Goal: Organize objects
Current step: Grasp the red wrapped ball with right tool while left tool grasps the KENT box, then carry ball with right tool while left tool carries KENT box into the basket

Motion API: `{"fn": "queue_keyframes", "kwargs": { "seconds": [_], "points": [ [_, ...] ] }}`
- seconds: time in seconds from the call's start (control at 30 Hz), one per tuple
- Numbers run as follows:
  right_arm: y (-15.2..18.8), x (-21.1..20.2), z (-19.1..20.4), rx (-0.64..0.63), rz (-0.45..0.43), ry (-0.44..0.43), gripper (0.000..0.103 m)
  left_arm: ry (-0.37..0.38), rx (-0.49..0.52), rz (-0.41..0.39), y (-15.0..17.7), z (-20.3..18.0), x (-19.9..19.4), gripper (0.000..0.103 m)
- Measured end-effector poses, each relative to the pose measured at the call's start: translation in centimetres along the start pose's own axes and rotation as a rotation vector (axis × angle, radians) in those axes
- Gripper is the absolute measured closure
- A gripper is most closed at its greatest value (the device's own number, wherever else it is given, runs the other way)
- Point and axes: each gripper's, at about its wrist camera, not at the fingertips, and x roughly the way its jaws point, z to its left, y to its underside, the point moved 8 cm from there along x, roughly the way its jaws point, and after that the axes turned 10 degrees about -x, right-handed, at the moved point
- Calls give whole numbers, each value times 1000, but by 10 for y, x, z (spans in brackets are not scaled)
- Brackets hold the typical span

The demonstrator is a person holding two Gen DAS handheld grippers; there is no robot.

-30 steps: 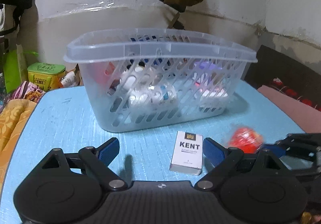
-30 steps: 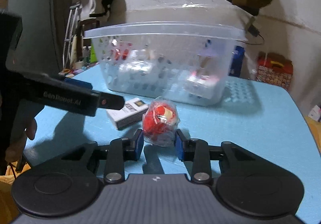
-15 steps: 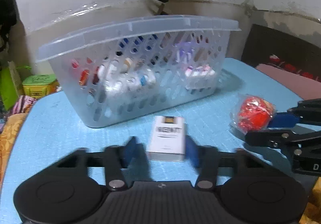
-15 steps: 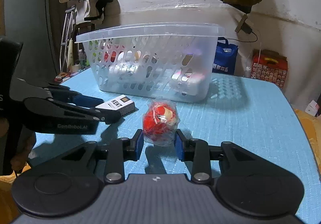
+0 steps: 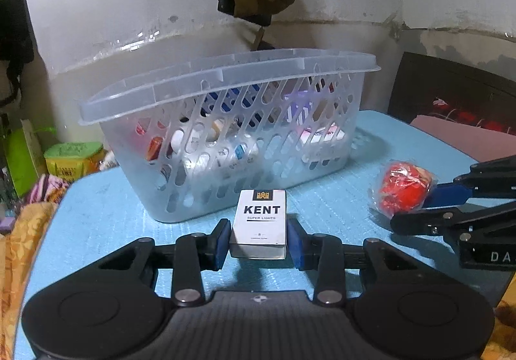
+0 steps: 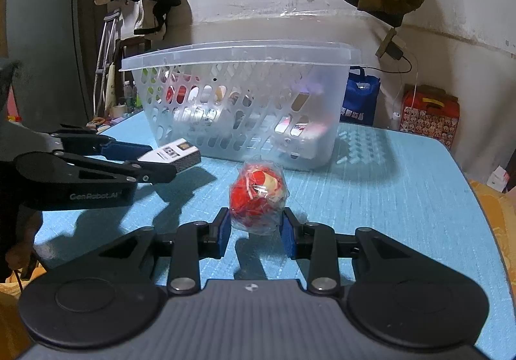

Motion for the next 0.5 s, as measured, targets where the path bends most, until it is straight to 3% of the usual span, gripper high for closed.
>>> {"fn": "queue_keyframes", "kwargs": {
  "seconds": [0.5],
  "points": [
    [-17, -16, 8, -17, -53, 5, 67, 22, 39, -101, -14, -17, -27, 61]
  ]
}}
